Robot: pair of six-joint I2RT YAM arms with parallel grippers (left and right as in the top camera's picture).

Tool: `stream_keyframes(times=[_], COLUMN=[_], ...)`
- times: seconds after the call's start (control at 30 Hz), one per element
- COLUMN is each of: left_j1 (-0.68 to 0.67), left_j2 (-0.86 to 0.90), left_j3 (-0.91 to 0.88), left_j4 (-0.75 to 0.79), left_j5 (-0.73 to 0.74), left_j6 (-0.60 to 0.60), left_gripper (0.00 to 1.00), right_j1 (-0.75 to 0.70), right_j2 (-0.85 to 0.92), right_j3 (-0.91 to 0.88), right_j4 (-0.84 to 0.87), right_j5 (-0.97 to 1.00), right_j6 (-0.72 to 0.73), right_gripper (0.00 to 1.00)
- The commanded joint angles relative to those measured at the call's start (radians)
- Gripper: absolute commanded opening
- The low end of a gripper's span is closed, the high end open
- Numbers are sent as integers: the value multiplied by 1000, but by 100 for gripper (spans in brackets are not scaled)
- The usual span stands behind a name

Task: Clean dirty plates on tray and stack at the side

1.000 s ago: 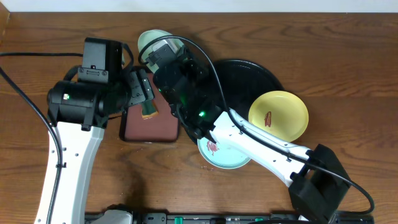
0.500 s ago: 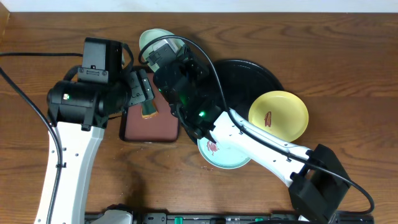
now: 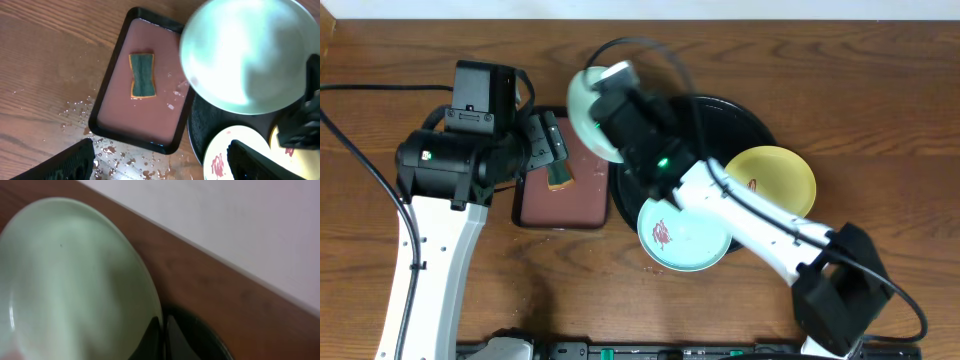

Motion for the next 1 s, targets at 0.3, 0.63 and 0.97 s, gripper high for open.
stream_keyframes(times=[0.3,0.63,0.97], left_j1=[3,3,3], left_j2=[-3,-3,-3], left_j3=[10,10,10], left_j4=[-4,-4,-4], left_j5=[-5,-5,-5], left_j6=[10,10,10], left_gripper=[86,86,86], right_j1=[-516,-631,-629], right_j2=[-44,-21,60], right_j3=[6,-88,-181], right_j4=[-219,-256,-84], right_j5=[-866,-846,-785], right_j6=[439,268,270], right_gripper=[1,1,1])
